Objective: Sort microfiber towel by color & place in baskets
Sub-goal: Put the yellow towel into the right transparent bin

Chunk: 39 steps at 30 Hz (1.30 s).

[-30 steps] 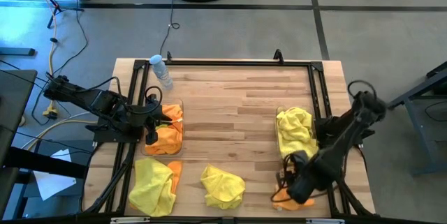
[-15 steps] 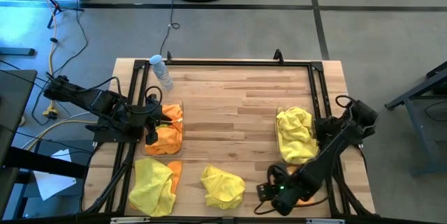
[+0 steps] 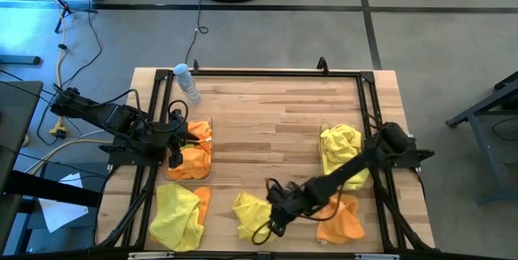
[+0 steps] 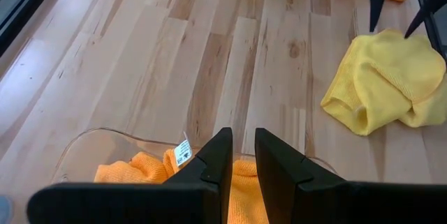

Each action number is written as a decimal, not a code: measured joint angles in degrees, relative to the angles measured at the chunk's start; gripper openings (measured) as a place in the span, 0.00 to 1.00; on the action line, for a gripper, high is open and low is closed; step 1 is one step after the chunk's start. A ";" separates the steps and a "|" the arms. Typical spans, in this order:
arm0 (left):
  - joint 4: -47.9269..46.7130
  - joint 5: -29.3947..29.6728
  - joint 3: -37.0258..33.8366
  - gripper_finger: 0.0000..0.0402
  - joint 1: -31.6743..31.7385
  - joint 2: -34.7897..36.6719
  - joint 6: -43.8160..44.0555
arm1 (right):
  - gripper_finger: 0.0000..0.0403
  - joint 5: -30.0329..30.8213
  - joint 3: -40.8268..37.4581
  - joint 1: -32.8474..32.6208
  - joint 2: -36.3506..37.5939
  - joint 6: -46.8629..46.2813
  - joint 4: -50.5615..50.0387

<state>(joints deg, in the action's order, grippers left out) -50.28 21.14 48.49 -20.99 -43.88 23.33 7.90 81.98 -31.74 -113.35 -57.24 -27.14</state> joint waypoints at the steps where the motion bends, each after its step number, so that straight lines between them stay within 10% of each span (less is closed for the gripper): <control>1: 0.02 -0.02 0.00 0.12 0.02 0.00 0.00 | 0.50 -0.01 1.03 0.50 -1.01 4.94 0.00; 15: 0.00 -4.25 0.00 0.12 0.00 0.00 0.04 | 0.40 -4.72 12.84 3.28 -14.65 31.68 -8.21; 22: -0.05 -4.30 0.00 0.12 -0.07 0.00 0.02 | 0.03 -4.93 20.40 2.49 -15.61 27.65 -25.60; 39: 0.31 -4.22 0.00 0.12 -0.02 0.02 0.01 | 0.01 19.02 15.89 -3.55 8.82 6.68 -43.67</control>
<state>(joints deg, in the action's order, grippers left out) -49.97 16.93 48.49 -21.02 -43.86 23.35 26.91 97.86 -35.30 -104.53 -50.56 -70.81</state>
